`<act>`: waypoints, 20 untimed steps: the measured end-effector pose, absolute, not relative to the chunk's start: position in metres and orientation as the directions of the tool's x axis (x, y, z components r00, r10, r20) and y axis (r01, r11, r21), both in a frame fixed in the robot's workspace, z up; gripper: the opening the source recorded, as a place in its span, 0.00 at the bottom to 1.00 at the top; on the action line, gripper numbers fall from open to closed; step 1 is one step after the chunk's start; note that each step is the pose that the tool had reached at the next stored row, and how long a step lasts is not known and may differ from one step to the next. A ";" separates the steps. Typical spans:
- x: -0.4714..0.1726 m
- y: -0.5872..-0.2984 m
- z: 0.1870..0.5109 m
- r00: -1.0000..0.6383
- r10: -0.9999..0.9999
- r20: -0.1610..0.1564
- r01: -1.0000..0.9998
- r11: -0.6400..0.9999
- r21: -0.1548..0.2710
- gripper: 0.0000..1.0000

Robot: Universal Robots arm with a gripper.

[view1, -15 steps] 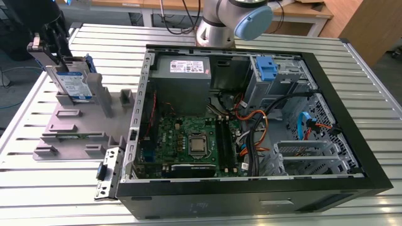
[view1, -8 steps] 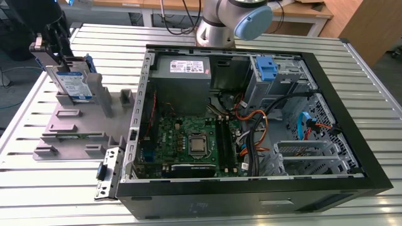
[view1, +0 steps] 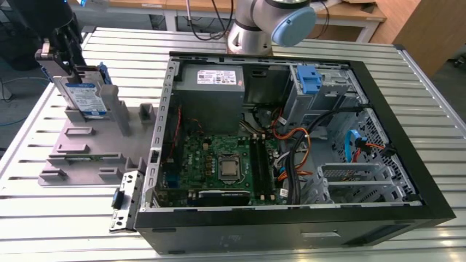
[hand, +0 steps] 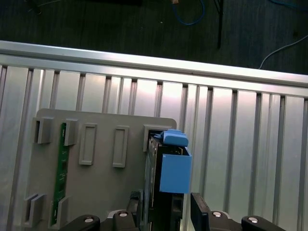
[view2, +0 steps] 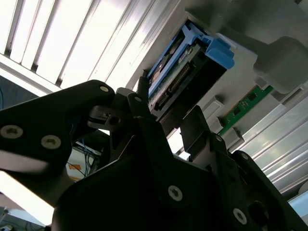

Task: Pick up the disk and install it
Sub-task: 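Pick up the disk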

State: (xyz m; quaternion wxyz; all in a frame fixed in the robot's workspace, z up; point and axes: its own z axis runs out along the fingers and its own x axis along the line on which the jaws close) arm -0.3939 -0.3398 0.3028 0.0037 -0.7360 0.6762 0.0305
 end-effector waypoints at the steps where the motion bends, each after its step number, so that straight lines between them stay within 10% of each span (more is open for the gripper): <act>1: -0.394 -0.340 0.303 0.084 -0.995 -0.050 -0.996 -0.085 0.036 0.53; 20: -0.394 -0.341 0.302 0.084 -0.995 -0.050 -0.996 -0.085 0.036 0.45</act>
